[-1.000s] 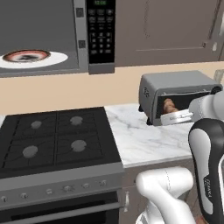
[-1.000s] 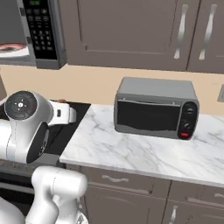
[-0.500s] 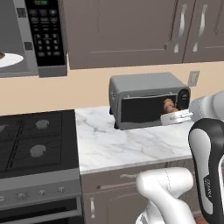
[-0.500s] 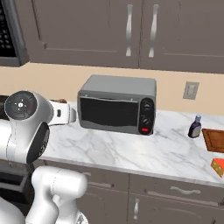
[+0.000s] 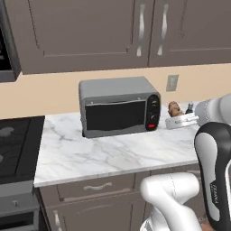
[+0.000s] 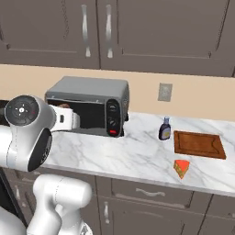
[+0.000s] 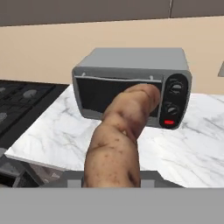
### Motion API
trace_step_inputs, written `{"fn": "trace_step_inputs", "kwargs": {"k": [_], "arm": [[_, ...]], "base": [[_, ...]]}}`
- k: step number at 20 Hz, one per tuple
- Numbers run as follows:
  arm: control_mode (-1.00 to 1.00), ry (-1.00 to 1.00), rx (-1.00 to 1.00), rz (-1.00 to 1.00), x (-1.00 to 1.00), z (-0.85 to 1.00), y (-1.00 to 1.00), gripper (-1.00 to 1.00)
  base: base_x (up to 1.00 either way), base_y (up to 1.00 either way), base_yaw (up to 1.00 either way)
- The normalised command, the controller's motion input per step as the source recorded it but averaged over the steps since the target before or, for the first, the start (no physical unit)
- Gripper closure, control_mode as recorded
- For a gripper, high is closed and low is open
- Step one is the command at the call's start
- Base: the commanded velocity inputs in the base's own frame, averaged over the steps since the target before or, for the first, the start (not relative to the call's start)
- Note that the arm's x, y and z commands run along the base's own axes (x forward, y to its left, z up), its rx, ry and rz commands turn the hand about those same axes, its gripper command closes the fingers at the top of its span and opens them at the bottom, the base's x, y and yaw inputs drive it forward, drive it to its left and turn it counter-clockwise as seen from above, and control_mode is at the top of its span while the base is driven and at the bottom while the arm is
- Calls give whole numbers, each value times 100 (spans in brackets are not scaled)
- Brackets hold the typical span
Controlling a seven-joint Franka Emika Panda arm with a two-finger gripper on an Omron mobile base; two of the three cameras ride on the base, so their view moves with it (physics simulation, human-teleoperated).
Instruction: Retrieve the reheated potato from the microwave, then place the potato, cheese, and condiment on the cutting board.
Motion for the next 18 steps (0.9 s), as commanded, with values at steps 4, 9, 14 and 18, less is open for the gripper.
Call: {"fn": "trace_step_inputs", "kwargs": {"k": [4,9,14,18], "arm": [[100,0,0,0,0,0,0,100],[100,0,0,0,0,0,0,100],[100,0,0,0,0,0,0,100],[100,0,0,0,0,0,0,100]], "base": [[0,-74,0],[0,-73,0],[6,-71,0],[10,-70,0]]}}
